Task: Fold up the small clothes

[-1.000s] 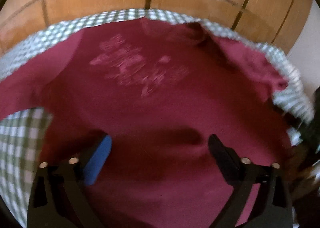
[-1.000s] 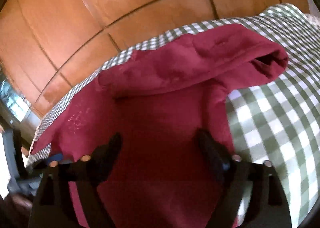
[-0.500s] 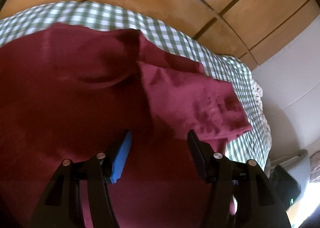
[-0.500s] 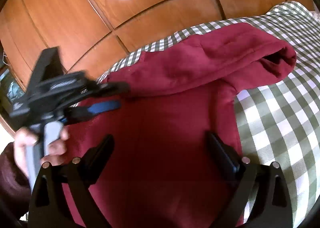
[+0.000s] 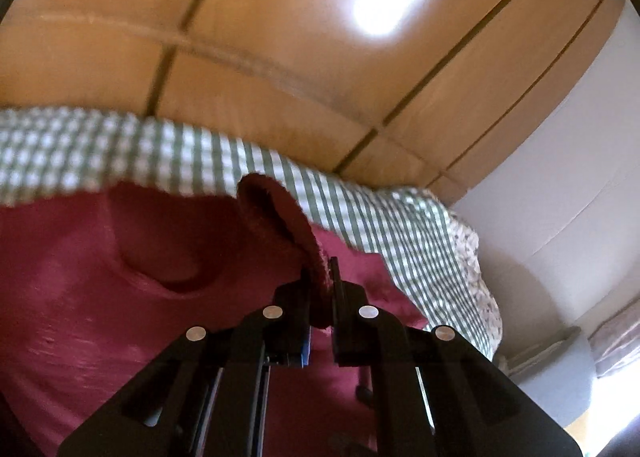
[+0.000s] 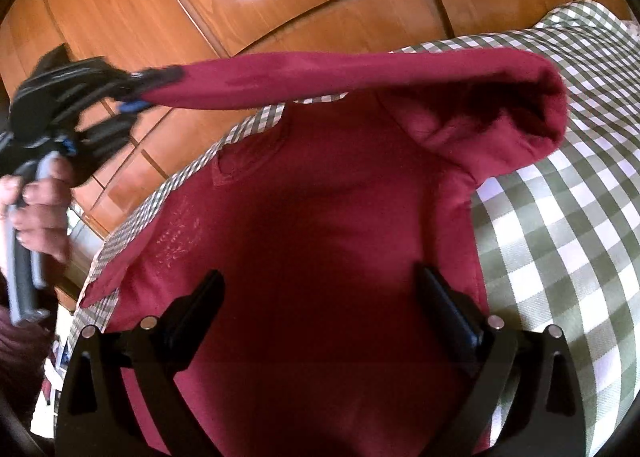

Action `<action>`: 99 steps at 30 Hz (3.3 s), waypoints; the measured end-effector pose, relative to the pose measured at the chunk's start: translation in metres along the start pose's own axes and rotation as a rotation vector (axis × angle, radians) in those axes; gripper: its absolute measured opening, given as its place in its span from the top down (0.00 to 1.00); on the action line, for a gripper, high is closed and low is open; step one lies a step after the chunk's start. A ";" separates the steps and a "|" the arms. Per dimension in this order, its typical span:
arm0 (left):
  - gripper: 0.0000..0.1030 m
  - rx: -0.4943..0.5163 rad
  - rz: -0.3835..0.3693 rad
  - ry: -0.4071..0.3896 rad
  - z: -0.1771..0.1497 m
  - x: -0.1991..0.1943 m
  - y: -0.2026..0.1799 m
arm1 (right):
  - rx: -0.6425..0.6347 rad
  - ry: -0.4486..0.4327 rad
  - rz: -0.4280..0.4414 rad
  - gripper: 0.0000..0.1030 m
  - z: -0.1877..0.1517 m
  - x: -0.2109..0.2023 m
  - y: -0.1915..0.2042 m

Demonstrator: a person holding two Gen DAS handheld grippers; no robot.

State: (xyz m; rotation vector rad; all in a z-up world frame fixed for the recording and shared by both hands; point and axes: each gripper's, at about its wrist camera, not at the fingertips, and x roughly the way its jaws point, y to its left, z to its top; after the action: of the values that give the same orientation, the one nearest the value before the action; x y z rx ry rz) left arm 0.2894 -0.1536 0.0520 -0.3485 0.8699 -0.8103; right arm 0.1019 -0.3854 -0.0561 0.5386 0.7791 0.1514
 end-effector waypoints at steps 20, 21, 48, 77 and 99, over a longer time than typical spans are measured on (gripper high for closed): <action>0.94 -0.154 0.237 0.006 -0.045 -0.065 0.121 | 0.098 -0.094 0.039 0.17 0.070 -0.053 0.005; 0.94 -0.154 0.239 0.008 -0.046 -0.065 0.121 | 0.074 -0.094 0.015 0.20 0.078 -0.048 0.008; 0.85 0.023 0.541 -0.068 -0.064 -0.052 0.101 | -0.158 0.088 -0.406 0.21 0.108 0.090 0.025; 0.44 -0.330 0.698 -0.195 -0.158 -0.176 0.170 | -0.273 0.096 -0.347 0.02 0.001 0.037 0.103; 0.59 -0.822 0.681 -0.504 -0.191 -0.343 0.325 | -0.264 0.143 -0.339 0.02 -0.030 0.049 0.095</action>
State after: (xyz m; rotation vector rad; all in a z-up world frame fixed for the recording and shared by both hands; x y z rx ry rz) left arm 0.1668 0.3265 -0.0674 -0.8709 0.7307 0.3032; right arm 0.1218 -0.2762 -0.0560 0.1421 0.9616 -0.0222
